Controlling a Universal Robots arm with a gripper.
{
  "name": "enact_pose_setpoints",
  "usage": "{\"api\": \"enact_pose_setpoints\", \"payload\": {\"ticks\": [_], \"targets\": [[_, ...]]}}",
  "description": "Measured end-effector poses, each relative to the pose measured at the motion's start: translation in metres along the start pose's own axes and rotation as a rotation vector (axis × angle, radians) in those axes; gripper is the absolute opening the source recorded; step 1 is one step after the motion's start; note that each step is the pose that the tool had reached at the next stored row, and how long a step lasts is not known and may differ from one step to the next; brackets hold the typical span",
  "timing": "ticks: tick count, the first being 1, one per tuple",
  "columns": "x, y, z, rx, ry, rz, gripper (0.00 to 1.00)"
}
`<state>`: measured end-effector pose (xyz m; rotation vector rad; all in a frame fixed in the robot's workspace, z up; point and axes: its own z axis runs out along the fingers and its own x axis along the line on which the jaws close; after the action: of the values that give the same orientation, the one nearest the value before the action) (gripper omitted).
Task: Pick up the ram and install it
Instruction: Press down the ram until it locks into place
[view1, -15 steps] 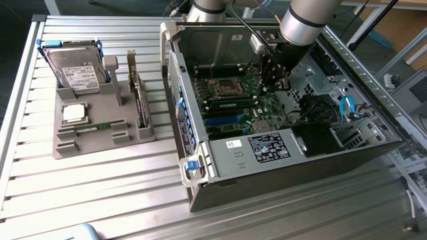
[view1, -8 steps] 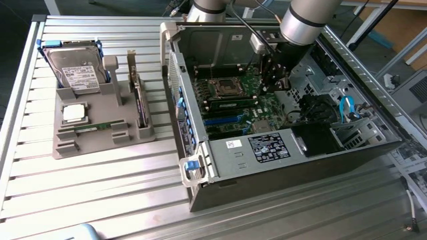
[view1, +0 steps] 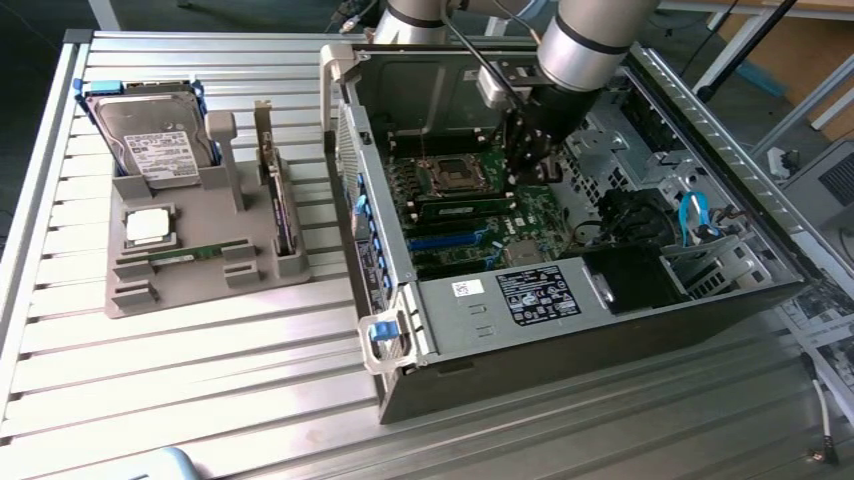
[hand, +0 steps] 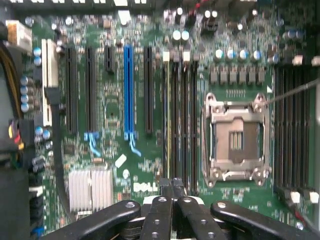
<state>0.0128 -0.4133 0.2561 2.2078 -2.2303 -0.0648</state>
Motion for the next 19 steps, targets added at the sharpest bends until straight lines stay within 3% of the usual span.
{"api": "enact_pose_setpoints", "payload": {"ticks": [13,15,19], "targets": [[0.000,0.0403,0.0015,0.0000,-0.0001,0.000,0.11],[0.000,0.0498,0.0019,0.0001,0.0000,0.000,0.11],[0.001,0.0570,0.0022,0.0001,0.0000,0.000,0.11]]}}
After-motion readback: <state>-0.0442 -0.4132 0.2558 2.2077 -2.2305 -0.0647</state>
